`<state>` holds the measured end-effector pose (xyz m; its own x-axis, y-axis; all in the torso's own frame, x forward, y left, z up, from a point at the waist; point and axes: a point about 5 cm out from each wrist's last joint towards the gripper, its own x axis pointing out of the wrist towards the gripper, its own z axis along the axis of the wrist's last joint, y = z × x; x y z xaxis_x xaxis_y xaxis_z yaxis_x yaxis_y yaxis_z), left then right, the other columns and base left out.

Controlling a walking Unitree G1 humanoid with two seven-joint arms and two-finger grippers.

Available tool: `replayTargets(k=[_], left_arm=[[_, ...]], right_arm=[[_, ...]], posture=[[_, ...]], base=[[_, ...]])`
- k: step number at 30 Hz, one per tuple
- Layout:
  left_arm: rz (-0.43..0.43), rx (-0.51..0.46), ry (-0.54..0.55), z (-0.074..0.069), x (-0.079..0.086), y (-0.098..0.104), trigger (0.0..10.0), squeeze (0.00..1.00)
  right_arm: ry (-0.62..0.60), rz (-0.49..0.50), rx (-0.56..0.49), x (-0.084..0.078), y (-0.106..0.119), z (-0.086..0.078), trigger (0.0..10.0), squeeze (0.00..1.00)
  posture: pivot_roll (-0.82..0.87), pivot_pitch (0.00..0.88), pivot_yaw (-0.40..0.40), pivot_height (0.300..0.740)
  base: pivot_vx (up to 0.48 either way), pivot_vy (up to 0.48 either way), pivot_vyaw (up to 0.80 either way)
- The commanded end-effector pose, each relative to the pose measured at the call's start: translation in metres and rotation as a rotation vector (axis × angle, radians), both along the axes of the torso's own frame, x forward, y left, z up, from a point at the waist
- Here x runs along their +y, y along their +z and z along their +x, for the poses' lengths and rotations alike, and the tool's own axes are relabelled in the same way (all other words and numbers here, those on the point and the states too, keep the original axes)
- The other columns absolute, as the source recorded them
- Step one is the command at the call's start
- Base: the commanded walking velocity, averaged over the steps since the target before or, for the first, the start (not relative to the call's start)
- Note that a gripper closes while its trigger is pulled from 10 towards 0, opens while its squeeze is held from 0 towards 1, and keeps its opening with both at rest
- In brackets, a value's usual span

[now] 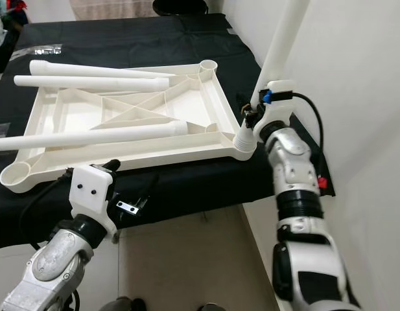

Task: Building children table

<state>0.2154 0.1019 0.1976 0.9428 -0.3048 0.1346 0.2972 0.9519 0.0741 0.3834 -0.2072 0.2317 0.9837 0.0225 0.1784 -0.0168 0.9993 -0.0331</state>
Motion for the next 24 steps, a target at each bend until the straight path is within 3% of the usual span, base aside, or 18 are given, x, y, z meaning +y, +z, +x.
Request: replayTargets(k=[1, 8, 13, 18, 24], left_arm=[[0.012, 0.01, 0.006, 0.0, 0.002, -0.002, 10.0, 0.0], [0.01, 0.009, 0.007, 0.001, 0.001, -0.002, 10.0, 0.0], [0.007, 0.008, 0.005, 0.001, 0.0, -0.002, 10.0, 0.0], [0.006, 0.007, 0.009, 0.0, -0.001, -0.001, 10.0, 0.0], [0.005, 0.006, 0.01, 0.0, -0.002, -0.001, 10.0, 0.0]], right_arm=[[-0.082, -0.023, 0.024, 0.004, -0.005, -0.001, 0.0, 0.0], [-0.229, -0.027, 0.028, 0.024, -0.002, -0.001, 0.0, 0.0], [-0.311, 0.0, 0.039, 0.045, 0.001, 0.001, 0.0, 0.0], [-0.398, 0.031, 0.059, 0.077, 0.005, 0.005, 0.0, 0.0], [-0.478, 0.066, 0.068, 0.083, 0.007, 0.007, 0.0, 0.0]], posture=[[0.08, 0.174, -0.063, 0.74], [0.08, 0.174, -0.063, 0.74], [0.08, 0.174, -0.069, 0.74], [0.08, 0.171, -0.079, 0.74], [0.08, 0.168, -0.082, 0.74]], base=[[0.0, 0.0, 0.0], [0.0, 0.0, 0.0], [0.0, 0.0, 0.0], [0.0, 0.0, 0.0], [0.0, 0.0, 0.0]])
